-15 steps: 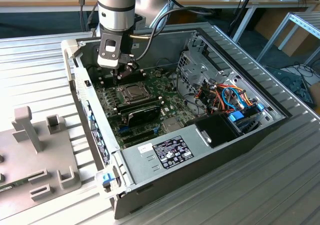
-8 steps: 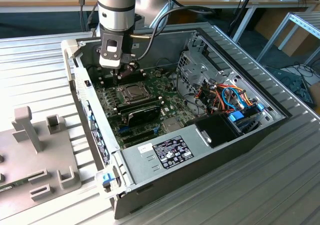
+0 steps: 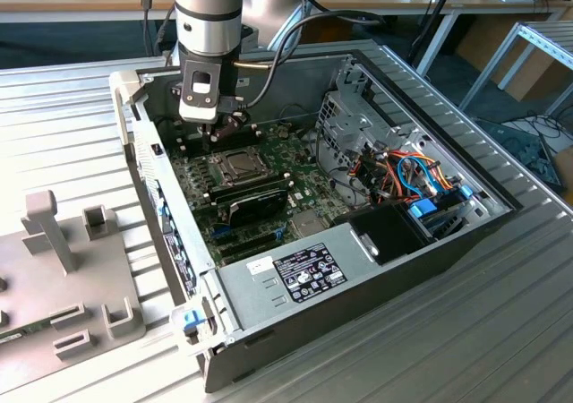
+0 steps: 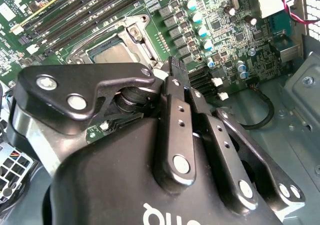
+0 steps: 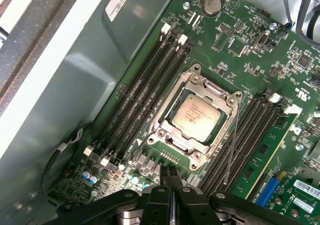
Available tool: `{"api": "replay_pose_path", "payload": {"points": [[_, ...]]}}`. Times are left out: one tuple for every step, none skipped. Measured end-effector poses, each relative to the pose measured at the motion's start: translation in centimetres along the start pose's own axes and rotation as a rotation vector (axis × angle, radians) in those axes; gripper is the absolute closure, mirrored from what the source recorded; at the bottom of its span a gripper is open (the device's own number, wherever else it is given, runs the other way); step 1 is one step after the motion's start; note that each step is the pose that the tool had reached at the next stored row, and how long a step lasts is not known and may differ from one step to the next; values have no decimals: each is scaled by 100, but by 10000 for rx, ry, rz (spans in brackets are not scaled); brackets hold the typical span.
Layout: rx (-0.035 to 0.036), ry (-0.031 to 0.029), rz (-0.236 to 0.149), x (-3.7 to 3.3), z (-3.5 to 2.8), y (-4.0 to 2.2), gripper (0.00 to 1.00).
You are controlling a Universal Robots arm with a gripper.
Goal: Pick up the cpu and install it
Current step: 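Install the first cpu locking lever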
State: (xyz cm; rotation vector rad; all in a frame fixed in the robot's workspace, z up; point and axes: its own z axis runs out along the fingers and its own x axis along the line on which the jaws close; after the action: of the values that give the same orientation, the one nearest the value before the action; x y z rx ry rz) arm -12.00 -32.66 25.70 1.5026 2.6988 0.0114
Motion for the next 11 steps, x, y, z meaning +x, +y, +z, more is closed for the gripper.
{"api": "replay_pose_path", "payload": {"points": [[0,0,-1,0,0,0,89],[0,0,-1,0,0,0,89],[0,0,-1,0,0,0,89],[-1,0,-1,0,0,0,89],[-1,0,-1,0,0,0,89],[-1,0,-2,0,0,0,89],[-1,0,-2,0,0,0,89],[-1,1,-16,0,0,0,89],[-2,1,-49,0,0,0,89],[-6,5,-162,0,0,0,89],[-11,8,-252,0,0,0,89]]}}
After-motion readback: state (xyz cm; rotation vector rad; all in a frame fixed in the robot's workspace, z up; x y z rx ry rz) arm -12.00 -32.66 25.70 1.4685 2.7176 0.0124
